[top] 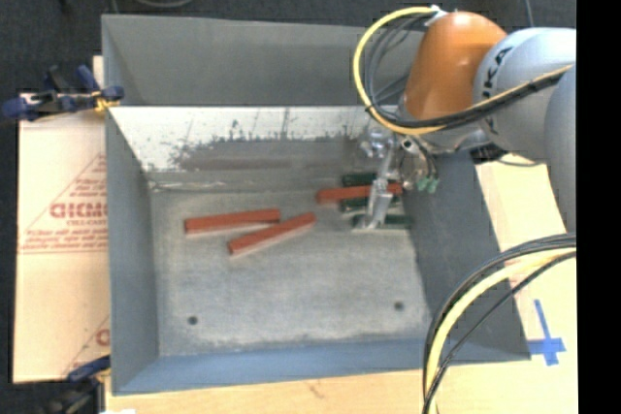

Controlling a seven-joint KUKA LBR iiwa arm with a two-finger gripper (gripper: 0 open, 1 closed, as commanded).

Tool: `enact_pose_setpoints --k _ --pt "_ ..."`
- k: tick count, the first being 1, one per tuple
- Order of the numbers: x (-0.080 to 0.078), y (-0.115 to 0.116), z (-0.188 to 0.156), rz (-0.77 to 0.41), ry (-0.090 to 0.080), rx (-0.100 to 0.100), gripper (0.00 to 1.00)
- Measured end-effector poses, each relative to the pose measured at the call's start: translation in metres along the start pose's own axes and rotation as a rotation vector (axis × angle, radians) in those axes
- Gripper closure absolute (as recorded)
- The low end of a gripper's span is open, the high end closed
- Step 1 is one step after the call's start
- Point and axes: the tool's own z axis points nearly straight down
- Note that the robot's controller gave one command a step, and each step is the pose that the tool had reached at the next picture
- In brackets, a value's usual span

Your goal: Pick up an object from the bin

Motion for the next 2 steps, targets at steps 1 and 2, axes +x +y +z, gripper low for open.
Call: enact_pose_setpoints --k 1,2 --pt "0.0041 -0.0138 0.0483 0.239 0.012 0.002 0.00" --pt "-0.0009 -0.0144 0.0437 0.235 -0.010 0.004 1.00"
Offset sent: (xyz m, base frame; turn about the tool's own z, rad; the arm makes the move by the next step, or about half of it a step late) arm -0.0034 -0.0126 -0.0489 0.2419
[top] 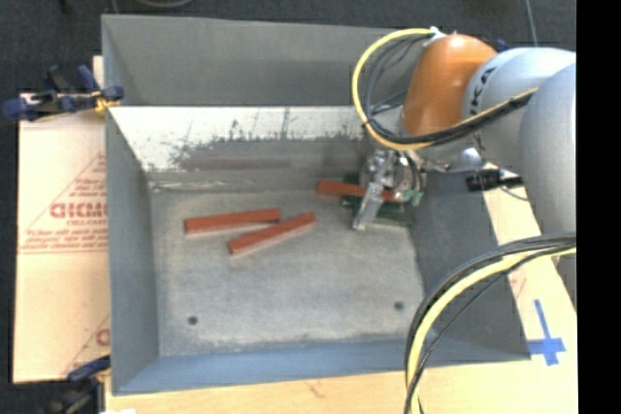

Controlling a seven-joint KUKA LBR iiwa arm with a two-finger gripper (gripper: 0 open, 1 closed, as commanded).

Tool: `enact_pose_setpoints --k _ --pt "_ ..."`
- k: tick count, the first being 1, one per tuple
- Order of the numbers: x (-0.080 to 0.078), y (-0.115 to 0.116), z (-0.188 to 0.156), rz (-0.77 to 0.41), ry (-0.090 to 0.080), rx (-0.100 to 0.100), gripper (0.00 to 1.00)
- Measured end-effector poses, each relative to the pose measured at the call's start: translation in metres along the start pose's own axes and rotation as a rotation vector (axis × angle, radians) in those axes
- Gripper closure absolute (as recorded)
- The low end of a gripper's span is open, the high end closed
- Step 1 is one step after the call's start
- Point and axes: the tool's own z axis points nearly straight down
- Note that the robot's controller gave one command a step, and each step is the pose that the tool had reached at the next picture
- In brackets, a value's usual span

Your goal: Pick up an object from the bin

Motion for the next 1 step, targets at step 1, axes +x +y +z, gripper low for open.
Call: enact_pose_setpoints --k 1 --pt "0.0343 0.0100 0.0003 -0.164 -0.005 0.001 1.00"
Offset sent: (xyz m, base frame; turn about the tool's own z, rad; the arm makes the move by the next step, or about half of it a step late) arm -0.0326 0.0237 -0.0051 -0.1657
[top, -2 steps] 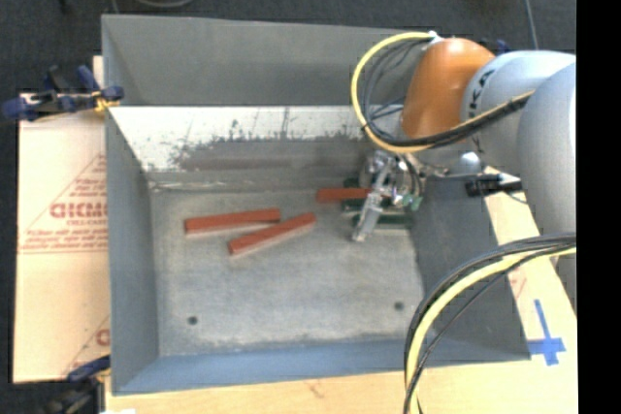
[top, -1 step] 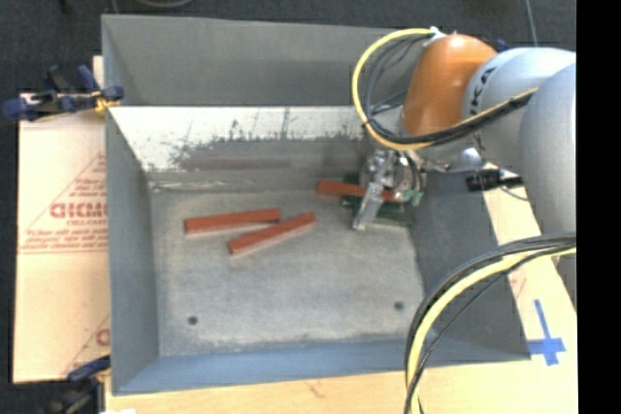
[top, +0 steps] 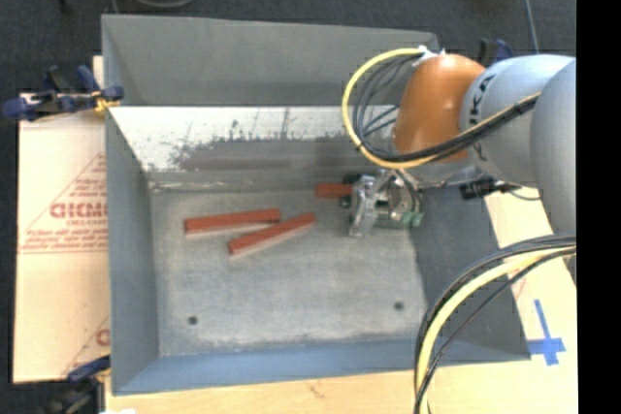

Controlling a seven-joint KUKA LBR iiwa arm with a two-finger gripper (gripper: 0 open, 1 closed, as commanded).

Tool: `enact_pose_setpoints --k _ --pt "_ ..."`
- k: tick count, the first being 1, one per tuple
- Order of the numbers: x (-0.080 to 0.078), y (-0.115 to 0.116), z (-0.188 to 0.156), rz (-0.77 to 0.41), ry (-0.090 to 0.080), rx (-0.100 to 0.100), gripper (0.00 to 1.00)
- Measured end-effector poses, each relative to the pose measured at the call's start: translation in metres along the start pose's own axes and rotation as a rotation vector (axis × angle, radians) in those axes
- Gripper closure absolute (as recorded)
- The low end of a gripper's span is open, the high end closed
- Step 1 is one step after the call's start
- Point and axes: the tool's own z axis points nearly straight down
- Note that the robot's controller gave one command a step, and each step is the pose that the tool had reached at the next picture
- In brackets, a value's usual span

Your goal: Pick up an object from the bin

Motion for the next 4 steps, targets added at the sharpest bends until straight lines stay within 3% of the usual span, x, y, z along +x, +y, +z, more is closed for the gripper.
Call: enact_pose_setpoints --k 1,2,3,4 --pt "0.018 -0.045 -0.018 0.020 0.009 0.000 1.00" --pt "0.018 -0.043 -0.017 0.015 0.009 0.000 0.00" --pt "0.028 -0.055 0.003 0.091 0.007 -0.004 0.00" --pt "0.027 -0.055 0.002 0.089 0.005 -0.002 1.00"
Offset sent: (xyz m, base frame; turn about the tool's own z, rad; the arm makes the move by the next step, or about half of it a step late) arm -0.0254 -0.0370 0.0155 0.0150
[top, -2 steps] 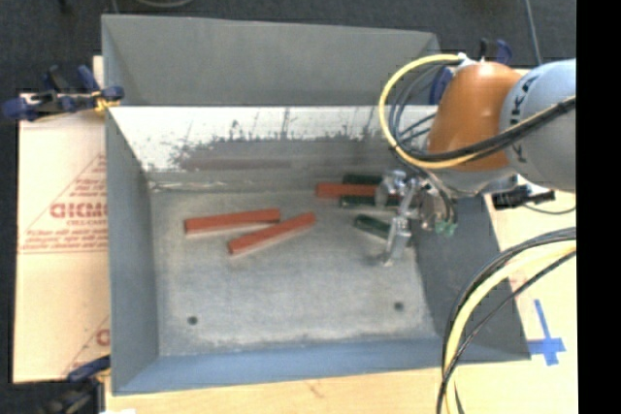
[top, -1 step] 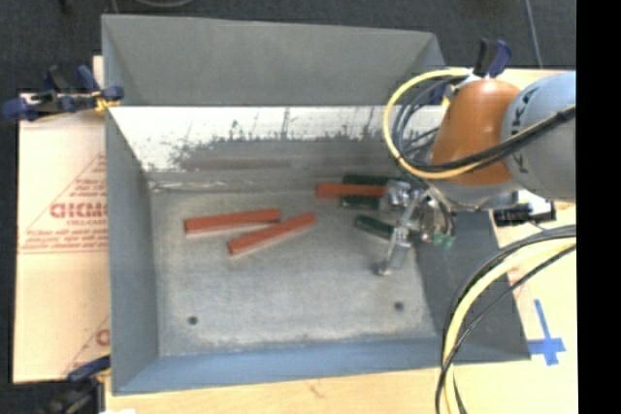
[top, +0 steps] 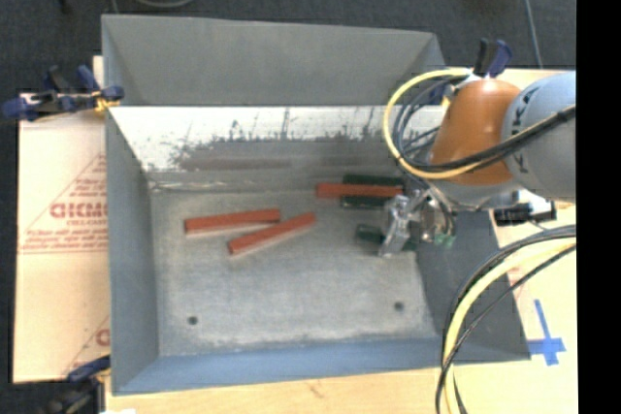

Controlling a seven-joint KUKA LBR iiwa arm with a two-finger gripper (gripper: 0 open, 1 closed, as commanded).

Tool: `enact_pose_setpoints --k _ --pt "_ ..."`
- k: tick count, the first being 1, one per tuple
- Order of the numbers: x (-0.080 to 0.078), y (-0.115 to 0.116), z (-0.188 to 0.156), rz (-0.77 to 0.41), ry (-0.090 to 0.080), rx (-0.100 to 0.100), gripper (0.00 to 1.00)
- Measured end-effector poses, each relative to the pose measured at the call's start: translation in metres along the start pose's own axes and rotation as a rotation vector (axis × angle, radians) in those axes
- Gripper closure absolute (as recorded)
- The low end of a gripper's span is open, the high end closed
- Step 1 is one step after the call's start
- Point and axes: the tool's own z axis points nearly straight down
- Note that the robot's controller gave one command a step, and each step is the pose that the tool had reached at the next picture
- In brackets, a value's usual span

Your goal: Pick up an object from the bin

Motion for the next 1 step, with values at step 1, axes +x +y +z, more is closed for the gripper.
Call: enact_pose_setpoints --k 1 --pt "-0.0069 -0.0011 -0.2315 -0.036 -0.006 -0.001 1.00"
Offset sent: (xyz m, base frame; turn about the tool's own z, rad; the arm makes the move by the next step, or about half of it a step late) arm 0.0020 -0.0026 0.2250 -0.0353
